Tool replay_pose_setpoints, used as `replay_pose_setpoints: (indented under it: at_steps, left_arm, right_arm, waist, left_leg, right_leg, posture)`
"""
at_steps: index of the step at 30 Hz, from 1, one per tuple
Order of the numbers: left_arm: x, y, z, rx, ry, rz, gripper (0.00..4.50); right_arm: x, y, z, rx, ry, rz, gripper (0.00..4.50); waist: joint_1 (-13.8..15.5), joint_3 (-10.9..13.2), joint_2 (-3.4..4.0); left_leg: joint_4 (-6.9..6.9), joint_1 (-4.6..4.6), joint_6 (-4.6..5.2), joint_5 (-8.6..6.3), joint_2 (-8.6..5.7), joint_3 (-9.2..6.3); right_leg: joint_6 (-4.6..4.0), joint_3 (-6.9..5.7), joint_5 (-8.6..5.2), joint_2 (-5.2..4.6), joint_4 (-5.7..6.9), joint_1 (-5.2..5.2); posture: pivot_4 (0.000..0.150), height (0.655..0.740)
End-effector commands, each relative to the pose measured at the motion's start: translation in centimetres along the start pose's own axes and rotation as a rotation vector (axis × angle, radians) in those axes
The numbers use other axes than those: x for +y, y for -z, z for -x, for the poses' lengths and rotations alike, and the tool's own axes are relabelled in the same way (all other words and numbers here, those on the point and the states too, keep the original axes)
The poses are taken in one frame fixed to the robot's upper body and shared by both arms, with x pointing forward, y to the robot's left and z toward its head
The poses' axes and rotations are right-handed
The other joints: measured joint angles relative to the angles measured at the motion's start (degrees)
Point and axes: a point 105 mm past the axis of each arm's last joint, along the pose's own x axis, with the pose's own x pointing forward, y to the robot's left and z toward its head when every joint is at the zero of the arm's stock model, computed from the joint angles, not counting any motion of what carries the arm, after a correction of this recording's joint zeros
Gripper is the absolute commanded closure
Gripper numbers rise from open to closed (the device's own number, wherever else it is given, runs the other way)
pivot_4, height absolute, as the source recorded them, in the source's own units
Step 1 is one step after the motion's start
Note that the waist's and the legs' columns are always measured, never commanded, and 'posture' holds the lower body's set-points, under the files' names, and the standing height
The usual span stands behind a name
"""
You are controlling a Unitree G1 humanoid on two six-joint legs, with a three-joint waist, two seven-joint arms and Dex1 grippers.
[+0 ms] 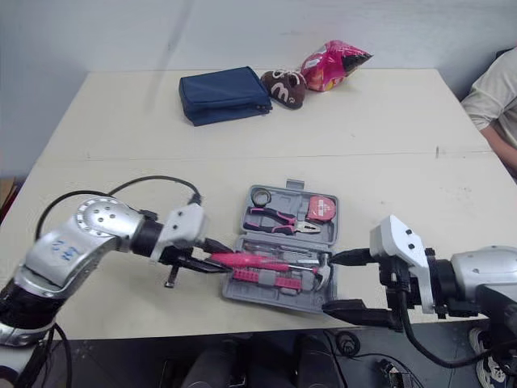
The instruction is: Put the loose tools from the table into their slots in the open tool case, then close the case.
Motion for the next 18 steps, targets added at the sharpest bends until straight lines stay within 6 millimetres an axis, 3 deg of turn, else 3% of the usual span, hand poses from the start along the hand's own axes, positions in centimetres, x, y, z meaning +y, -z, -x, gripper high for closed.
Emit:
replay_pose_setpoints:
  at_steps: [1, 6, 12, 18]
  left_arm:
    - [0.0, 0.5, -1.9, 0.061, 0.037, -0.041, 3.94]
    - [0.2, 0.9, -3.0, 0.089, 0.030, -0.021, 3.94]
    - [-1.1, 1.1, -4.5, 0.089, 0.091, -0.042, 3.94]
    - [-0.9, 1.2, -4.2, 0.100, 0.072, -0.026, 3.94]
  right_arm:
    - [0.6, -0.2, 0.5, 0.009, 0.019, 0.023, 0.00]
    - [1.3, 0.2, 0.4, 0.011, 0.025, 0.013, 0.00]
    - [1.3, 0.4, 0.3, -0.002, 0.053, 0.006, 0.00]
    - [1.3, 0.4, 0.2, -0.006, 0.055, 0.006, 0.00]
  waist:
    - [0.0, 0.0, 0.00]
    - [0.0, 0.0, -0.01]
    - [0.0, 0.0, -0.02]
    - [0.0, 0.0, -0.02]
  left_leg:
    - [0.00, 0.00, 0.01, 0.01, -0.01, 0.00]
    - [0.00, -0.05, 0.03, 0.01, 0.01, -0.04]
    - [0.05, -0.03, 0.07, 0.04, -0.01, -0.04]
    - [0.07, -0.03, 0.07, 0.04, -0.01, -0.06]
  right_leg:
    - [0.00, 0.02, 0.00, -0.02, 0.02, 0.00]
    - [0.00, -0.01, 0.00, -0.03, 0.07, 0.00]
    - [0.02, 0.01, 0.01, -0.07, 0.05, 0.01]
    - [0.01, 0.00, 0.01, -0.08, 0.04, 0.02]
  posture:
    - [0.150, 0.7338]
    - [0.150, 0.7338]
    - [0.150, 0.7338]
    - [0.150, 0.7338]
